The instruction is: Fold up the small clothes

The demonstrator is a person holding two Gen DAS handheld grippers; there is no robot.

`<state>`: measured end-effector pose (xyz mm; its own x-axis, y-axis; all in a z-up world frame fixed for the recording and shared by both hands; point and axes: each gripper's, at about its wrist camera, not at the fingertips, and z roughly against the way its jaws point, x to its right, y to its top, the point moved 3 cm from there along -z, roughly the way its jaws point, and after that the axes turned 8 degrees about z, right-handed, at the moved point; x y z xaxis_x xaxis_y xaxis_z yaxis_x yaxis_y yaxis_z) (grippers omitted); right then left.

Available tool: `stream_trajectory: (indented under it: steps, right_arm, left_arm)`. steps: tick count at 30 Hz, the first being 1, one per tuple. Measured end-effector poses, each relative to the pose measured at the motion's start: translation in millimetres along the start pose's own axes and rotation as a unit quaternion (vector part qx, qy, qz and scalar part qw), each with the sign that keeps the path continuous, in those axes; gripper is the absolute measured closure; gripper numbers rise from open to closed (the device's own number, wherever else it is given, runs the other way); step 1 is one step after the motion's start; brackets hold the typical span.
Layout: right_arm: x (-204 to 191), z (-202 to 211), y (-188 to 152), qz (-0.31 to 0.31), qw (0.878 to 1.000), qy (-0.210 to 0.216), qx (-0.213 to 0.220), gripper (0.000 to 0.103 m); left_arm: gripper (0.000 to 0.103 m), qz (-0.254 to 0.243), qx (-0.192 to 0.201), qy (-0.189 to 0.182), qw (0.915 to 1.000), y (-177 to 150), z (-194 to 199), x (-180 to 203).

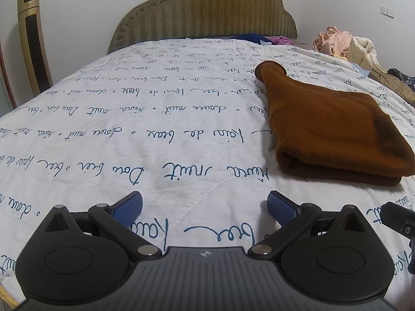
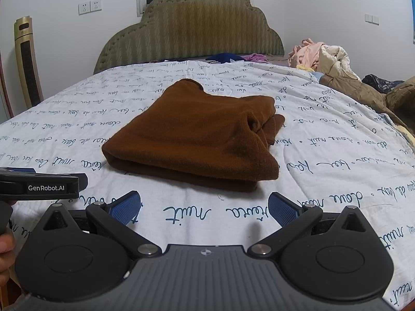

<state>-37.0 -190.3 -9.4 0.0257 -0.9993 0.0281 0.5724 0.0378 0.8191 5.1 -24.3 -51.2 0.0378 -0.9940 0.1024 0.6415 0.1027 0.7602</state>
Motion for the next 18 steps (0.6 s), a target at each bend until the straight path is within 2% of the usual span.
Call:
stream_trajectory:
  steps: [14,18]
  right_arm:
    - [0.9,2.4,0.2,-0.001,1.000,0.002,0.002,0.000]
    - [1.8,3.9,1.2,0.002,1.000,0.002,0.003,0.000]
  left_arm:
    - [0.000,-0.001,0.002,0.001,1.0000,0.4,1.5,2.0]
    - [0.000,0.003,0.016,-0.002,0.9999,4.3,7.2,-1.9]
